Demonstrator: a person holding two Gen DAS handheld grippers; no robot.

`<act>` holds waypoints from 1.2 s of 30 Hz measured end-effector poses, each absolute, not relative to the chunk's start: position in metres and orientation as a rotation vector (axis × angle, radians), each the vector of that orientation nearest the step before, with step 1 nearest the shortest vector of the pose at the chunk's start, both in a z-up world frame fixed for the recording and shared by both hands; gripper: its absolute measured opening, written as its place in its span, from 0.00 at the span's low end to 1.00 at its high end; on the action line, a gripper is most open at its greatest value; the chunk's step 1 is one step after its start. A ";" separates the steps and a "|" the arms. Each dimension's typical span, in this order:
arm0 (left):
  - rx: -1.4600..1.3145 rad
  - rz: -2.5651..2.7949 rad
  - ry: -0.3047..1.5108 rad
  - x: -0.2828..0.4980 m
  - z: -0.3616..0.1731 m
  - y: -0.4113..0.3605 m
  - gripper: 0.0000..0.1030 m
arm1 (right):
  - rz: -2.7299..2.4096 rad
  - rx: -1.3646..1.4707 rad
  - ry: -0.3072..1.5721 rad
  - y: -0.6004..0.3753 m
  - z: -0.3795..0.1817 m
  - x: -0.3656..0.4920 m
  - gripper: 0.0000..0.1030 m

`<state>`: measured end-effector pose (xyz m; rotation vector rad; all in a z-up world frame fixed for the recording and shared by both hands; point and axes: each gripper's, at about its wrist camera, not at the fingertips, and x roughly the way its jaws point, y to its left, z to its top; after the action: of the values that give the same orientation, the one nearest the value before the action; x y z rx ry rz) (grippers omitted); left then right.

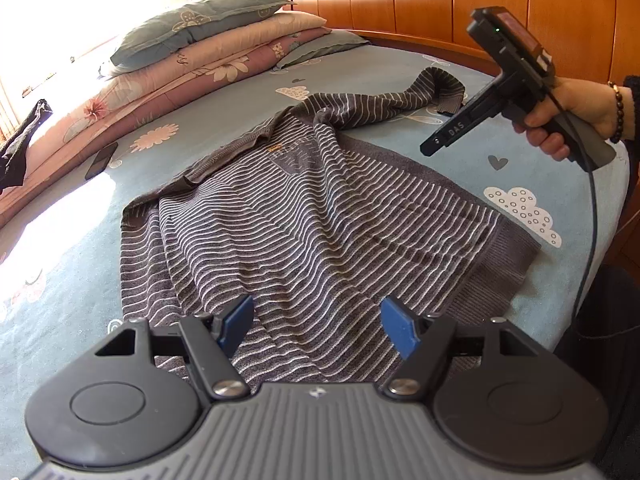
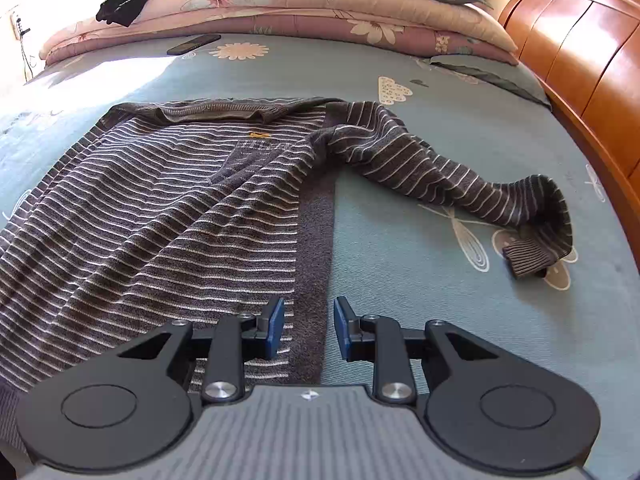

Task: Fold clothes
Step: 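Pull the held sleeve outward from the sweater body with the right gripper, then lay the sleeve flat on the sheet and open the right gripper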

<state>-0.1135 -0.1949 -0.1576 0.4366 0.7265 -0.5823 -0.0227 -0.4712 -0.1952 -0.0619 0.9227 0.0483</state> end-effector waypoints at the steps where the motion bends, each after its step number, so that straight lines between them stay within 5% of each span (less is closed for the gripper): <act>1: 0.436 -0.576 0.728 -0.113 -0.157 -0.193 0.70 | 0.046 -0.057 0.922 -0.469 -0.202 -0.015 0.30; 9: 0.452 -0.540 0.752 -0.094 -0.168 -0.187 0.70 | 0.016 -0.032 0.931 -0.479 -0.255 0.025 0.34; 11: 0.456 -0.544 0.758 -0.090 -0.172 -0.189 0.70 | 0.051 -0.017 0.913 -0.481 -0.252 0.021 0.05; 18: 0.467 -0.574 0.748 -0.086 -0.177 -0.200 0.70 | -0.013 0.025 0.863 -0.499 -0.225 -0.006 0.03; 26: 0.468 -0.594 0.750 -0.083 -0.181 -0.208 0.70 | -0.109 0.119 0.984 -0.535 -0.240 -0.020 0.03; 32: 0.481 -0.567 0.756 -0.088 -0.180 -0.199 0.70 | -0.064 0.356 0.927 -0.557 -0.229 -0.042 0.12; 36: 0.481 -0.538 0.774 -0.093 -0.184 -0.189 0.70 | 0.005 0.455 0.973 -0.554 -0.228 -0.064 0.27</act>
<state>-0.0928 -0.1887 -0.1840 0.4806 0.7738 -0.5381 -0.0636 -0.5537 -0.2281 0.4548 0.9729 0.0054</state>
